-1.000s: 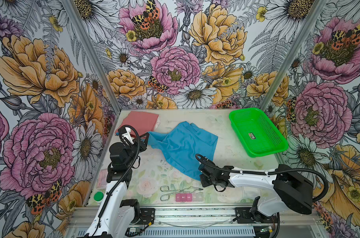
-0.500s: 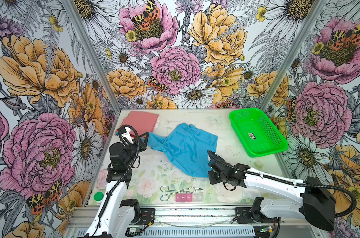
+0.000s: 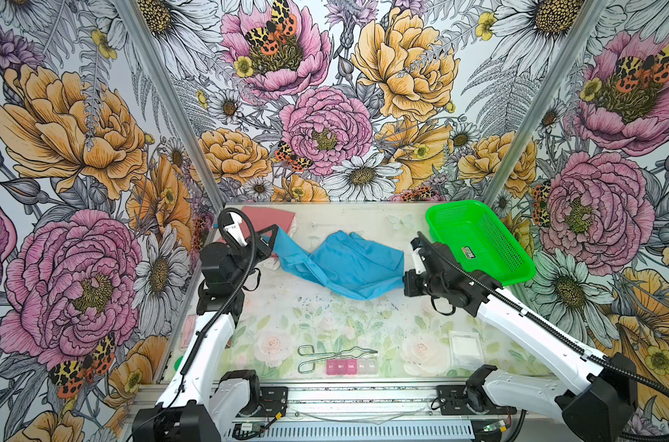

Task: Fold and stack t-shirts
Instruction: Flatten out the T-shirt at the center of the board.

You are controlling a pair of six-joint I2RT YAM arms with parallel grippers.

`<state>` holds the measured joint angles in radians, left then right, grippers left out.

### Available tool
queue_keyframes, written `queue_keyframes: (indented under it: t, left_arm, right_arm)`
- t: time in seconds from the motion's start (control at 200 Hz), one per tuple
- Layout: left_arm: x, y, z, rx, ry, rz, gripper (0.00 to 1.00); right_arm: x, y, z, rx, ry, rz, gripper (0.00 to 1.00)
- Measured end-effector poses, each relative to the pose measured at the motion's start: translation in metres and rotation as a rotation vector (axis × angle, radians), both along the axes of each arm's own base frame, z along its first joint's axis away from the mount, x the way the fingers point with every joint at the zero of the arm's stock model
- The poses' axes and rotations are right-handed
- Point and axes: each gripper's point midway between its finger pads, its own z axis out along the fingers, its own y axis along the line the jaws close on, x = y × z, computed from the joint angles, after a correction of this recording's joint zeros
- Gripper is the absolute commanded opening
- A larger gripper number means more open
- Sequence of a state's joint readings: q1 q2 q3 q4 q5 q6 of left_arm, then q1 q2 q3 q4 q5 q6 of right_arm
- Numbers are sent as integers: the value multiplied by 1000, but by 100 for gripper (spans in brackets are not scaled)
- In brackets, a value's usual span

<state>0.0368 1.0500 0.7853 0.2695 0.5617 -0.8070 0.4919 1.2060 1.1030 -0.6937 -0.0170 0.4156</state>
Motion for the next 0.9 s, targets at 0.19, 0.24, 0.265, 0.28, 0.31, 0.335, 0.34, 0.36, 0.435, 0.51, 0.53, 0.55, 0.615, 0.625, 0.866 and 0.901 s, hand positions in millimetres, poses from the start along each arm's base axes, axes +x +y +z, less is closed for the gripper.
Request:
queue_keyframes:
  t: [0.19,0.24,0.265,0.28,0.31,0.335,0.34,0.36,0.435,0.51,0.53,0.55,0.615,0.625,0.866,0.901]
  left_arm:
    - [50,-7,85,0,-146,-46,0]
    - [63,-9,104,-11,-177,-64,0]
    - [70,-10,112,-18,-191,-74,0]
    - [73,-11,117,-21,-201,-78,0]
    - [79,-12,126,-33,-215,-91,0]
    - [84,-13,132,-43,-221,-102,0]
    - [84,-13,133,-44,-223,-104,0]
    - [86,-14,139,-49,-234,-110,0]
    - [86,-15,156,-66,-257,-125,0]
    - [74,-14,176,-70,-295,-130,0]
    - [68,-13,182,-72,-307,-129,0]
    - [64,-12,186,-71,-316,-129,0]
    - [41,-7,206,-71,-361,-121,0]
    - [36,-6,209,-73,-368,-121,0]
    - [-77,-5,259,-37,-536,-96,0]
    - [-88,-6,264,-28,-559,-96,0]
  right_arm:
    - [94,-38,106,46,-210,-83,0]
    - [112,-46,132,60,-257,-95,0]
    - [121,-50,145,65,-284,-99,0]
    - [125,-52,153,67,-300,-104,0]
    - [133,-56,168,72,-334,-108,0]
    - [138,-58,181,77,-362,-107,0]
    - [138,-58,183,78,-366,-107,0]
    - [140,-58,192,83,-388,-103,0]
    - [139,-56,222,97,-450,-79,0]
    - [129,-56,246,107,-502,-62,0]
    - [126,-55,252,110,-516,-57,0]
    - [122,-55,256,111,-526,-52,0]
    - [108,-56,268,116,-551,-37,0]
    - [105,-56,270,115,-556,-35,0]
    - [24,-57,304,138,-642,8,0]
    - [16,-59,309,143,-658,5,0]
